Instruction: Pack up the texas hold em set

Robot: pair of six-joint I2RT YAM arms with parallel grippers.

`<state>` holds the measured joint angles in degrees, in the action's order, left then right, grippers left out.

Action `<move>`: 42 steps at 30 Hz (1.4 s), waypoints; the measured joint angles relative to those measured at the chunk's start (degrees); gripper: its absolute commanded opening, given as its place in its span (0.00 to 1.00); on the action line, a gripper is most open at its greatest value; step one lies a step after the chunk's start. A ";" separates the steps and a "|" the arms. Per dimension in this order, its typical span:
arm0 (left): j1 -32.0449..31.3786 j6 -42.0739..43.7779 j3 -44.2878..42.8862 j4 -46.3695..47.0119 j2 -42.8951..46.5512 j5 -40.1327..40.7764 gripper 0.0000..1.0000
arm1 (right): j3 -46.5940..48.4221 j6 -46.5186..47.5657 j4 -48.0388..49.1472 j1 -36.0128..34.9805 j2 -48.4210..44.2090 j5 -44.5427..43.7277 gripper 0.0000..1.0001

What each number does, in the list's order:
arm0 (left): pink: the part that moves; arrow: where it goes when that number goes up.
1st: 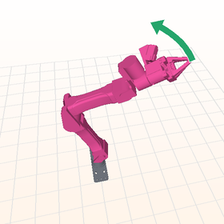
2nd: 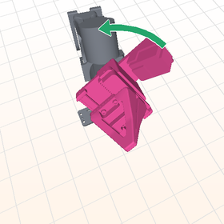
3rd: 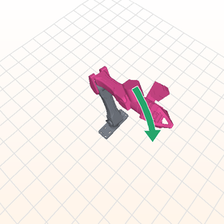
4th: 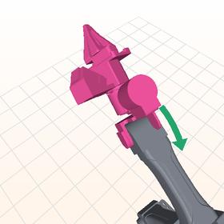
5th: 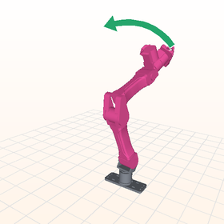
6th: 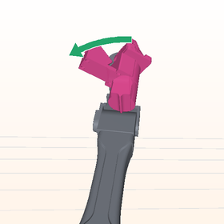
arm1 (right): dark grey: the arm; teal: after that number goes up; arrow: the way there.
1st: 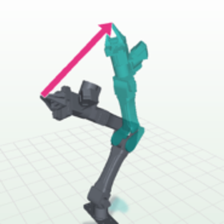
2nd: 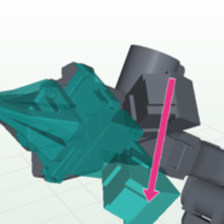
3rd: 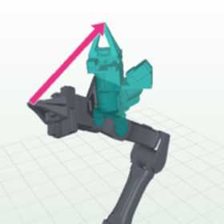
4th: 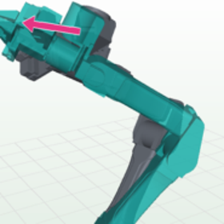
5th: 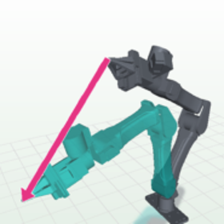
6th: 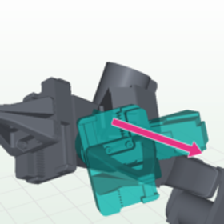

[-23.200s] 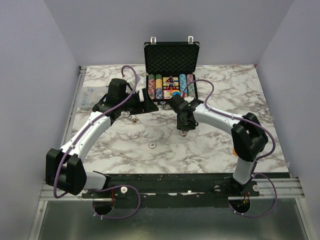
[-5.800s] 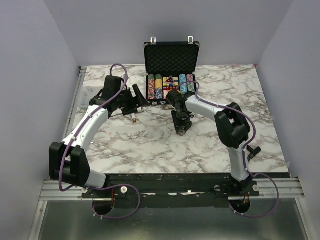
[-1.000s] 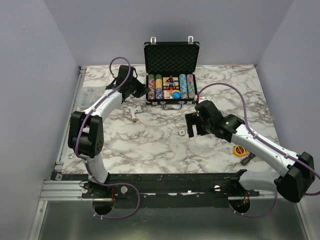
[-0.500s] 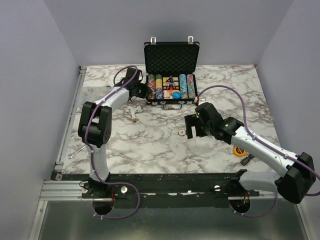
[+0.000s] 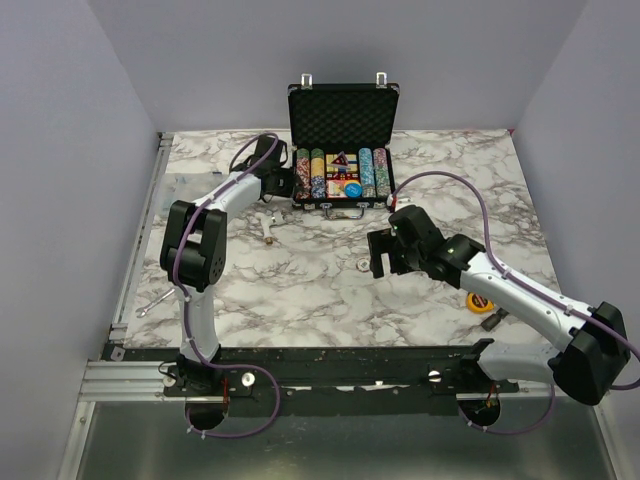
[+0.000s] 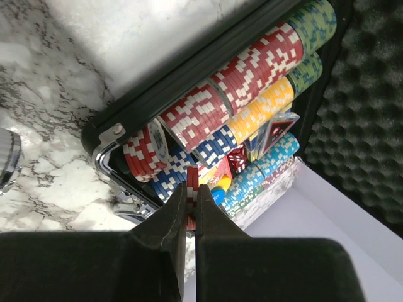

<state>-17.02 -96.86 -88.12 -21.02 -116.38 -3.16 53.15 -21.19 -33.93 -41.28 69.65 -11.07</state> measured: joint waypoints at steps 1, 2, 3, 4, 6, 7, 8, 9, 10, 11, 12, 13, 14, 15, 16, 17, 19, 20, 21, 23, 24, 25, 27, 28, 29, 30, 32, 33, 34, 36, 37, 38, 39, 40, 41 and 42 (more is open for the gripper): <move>0.00 -0.22 0.15 0.00 0.00 0.13 0.00 | -0.04 -0.02 0.02 0.00 0.11 0.00 0.95; 0.00 -0.50 0.22 -0.35 0.00 0.22 0.00 | -0.11 -0.02 0.02 0.00 0.15 0.00 0.95; 0.00 -0.83 0.22 -0.92 0.00 0.28 0.00 | -0.17 -0.02 0.02 0.00 0.15 0.02 0.95; 0.00 -1.16 0.15 -1.70 0.00 0.39 0.00 | -0.20 -0.02 0.02 0.00 0.15 0.02 0.95; 0.00 -1.64 0.04 -2.97 0.00 0.39 0.00 | -0.22 -0.04 0.02 0.00 0.15 0.02 0.95; 0.00 -1.92 0.04 -3.56 -0.02 0.39 0.00 | -0.22 -0.04 0.04 0.00 0.15 0.02 0.95; 0.00 -2.29 0.04 -4.00 -0.02 0.39 0.00 | -0.22 -0.07 0.04 0.00 0.15 0.02 0.95; 0.00 -2.64 0.04 -4.13 -0.02 0.39 0.00 | -0.22 -0.09 0.04 0.00 0.15 0.02 0.95; 0.00 -2.91 0.04 -4.13 -0.02 0.39 0.00 | -0.22 -0.13 0.04 0.00 0.15 0.02 0.95; 0.00 -3.08 0.04 -4.13 -0.02 0.39 0.00 | -0.24 -0.22 0.04 0.00 0.15 0.04 0.95; 0.00 -3.32 0.04 -4.07 -0.02 0.39 0.00 | -0.26 -0.24 0.04 0.00 0.15 0.04 0.95; 0.00 -3.52 0.04 -4.02 -0.02 0.39 0.00 | -0.31 -0.26 0.04 0.00 0.15 0.07 0.95; 0.00 -3.69 0.04 -3.98 -0.02 0.39 0.00 | -0.33 -0.26 0.04 0.00 0.15 0.07 0.95; 0.02 -3.91 0.04 -3.91 -0.07 0.39 0.00 | -0.35 -0.26 0.04 0.00 0.15 0.11 0.95; 0.02 -3.98 0.04 -3.87 -0.09 0.39 0.00 | -0.39 -0.26 0.07 0.00 0.15 0.15 0.95; 0.02 -4.15 0.04 -3.76 -0.22 0.39 0.00 | -0.42 -0.26 0.07 0.00 0.15 0.22 0.95; 0.07 -4.42 0.04 -3.56 -0.57 0.37 0.00 | -0.50 -0.28 0.09 0.00 0.15 0.26 0.95; 0.07 -4.59 0.04 -3.48 -0.83 0.37 0.00 | -0.57 -0.28 0.07 0.00 0.13 0.28 0.95; 0.09 -4.76 0.04 -3.28 -1.05 0.39 0.00 | -0.63 -0.28 0.09 0.00 0.11 0.31 0.95; 0.13 -4.90 -0.24 -3.19 -1.51 0.39 0.00 | -0.79 -0.31 0.11 0.00 0.09 0.33 0.95; 0.17 -4.94 -0.35 -3.17 -1.66 0.39 0.00 | -0.83 -0.28 0.17 0.00 0.09 0.35 0.95; 0.17 -5.07 -0.48 -3.17 -1.86 0.39 0.00 | -0.85 -0.28 0.17 0.00 0.09 0.39 0.95; 0.17 -5.18 -0.52 -3.06 -2.08 0.39 0.01 | -0.85 -0.28 0.26 0.00 0.09 0.42 0.95; 0.17 -5.20 -0.55 -2.99 -2.16 0.39 0.02 | -0.85 -0.31 0.31 0.00 0.09 0.44 0.95; 0.20 -5.20 -0.55 -2.95 -2.16 0.39 0.05 | -0.87 -0.31 0.35 0.00 0.09 0.44 0.95; 0.20 -5.22 -0.55 -2.89 -2.16 0.39 0.08 | -0.87 -0.31 0.39 0.00 0.09 0.44 0.95; 0.35 -5.22 -0.55 -2.78 -2.19 0.37 0.11 | -0.87 -0.31 0.44 0.00 0.09 0.48 0.95; 0.46 -5.25 -0.55 -2.64 -2.23 0.35 0.13 | -0.90 -0.31 0.44 0.00 0.09 0.48 0.95; 0.46 -5.25 -0.55 -2.49 -2.25 0.35 0.15 | -0.90 -0.31 0.44 0.00 0.09 0.50 0.95; 0.57 -5.25 -0.55 -2.16 -2.34 0.35 0.23 | -0.94 -0.31 0.46 0.00 0.09 0.50 0.95; 0.66 -5.22 -0.55 -2.03 -2.34 0.35 0.27 | -0.94 -0.31 0.46 0.00 0.09 0.52 0.95; 0.70 -5.27 -0.55 -1.90 -2.34 0.33 0.29 | -0.96 -0.31 0.46 0.00 0.09 0.55 0.95; 0.81 -5.22 -0.55 -1.60 -2.34 0.33 0.31 | -0.96 -0.31 0.46 0.00 0.09 0.52 0.95; 0.96 -5.22 -0.55 -1.27 -2.34 0.33 0.33 | -0.98 -0.33 0.46 0.00 0.09 0.52 0.95; 1.09 -5.25 -0.55 -1.03 -2.34 0.31 0.33 | -0.98 -0.33 0.46 0.00 0.11 0.52 0.95; 1.27 -5.27 -0.52 -0.74 -2.34 0.15 0.34 | -0.98 -0.35 0.46 0.00 0.11 0.52 0.95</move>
<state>-15.75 -102.13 -88.64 -21.76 -118.72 -3.01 52.16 -21.54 -33.47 -41.28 69.76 -10.55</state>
